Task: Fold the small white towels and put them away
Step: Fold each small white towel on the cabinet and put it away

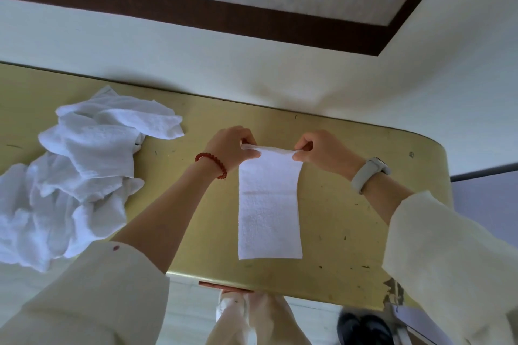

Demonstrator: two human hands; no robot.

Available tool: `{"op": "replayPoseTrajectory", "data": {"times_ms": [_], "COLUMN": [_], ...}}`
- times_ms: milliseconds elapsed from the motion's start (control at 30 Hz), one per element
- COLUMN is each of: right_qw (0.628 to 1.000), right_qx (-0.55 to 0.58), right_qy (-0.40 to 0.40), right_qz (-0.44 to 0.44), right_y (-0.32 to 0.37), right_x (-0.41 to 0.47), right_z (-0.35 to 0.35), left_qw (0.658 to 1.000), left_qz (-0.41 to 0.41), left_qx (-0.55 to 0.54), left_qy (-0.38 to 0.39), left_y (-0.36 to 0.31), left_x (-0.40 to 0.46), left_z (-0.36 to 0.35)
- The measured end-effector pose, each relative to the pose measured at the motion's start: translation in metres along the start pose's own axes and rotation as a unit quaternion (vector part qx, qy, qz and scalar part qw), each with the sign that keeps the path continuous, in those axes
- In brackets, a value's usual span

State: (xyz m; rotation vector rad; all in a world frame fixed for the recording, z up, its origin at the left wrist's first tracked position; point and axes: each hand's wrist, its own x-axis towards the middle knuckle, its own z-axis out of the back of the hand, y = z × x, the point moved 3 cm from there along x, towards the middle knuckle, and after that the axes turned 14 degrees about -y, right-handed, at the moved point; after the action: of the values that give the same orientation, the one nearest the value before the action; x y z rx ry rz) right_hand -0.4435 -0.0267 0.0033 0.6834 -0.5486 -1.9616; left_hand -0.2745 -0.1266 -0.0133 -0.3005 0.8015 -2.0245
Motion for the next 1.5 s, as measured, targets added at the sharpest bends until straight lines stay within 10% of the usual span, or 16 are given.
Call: {"op": "replayPoseTrajectory", "data": {"times_ms": [267,1500], "right_qw": [0.983,0.969], "right_qx": [-0.039,-0.096], "right_qy": [-0.146,-0.154], "right_qz": [0.101,0.165], "right_y": [-0.009,-0.062], "right_x": [-0.041,-0.156], "right_z": [-0.013,-0.111], "left_qw": [0.987,0.948], "left_qz": [-0.101,-0.299], "left_qx": [-0.011,0.033], "left_qy": [-0.125,-0.099], "left_y": [0.002,0.056], "left_x": [-0.047,-0.164], "left_z": [-0.006,-0.071]}}
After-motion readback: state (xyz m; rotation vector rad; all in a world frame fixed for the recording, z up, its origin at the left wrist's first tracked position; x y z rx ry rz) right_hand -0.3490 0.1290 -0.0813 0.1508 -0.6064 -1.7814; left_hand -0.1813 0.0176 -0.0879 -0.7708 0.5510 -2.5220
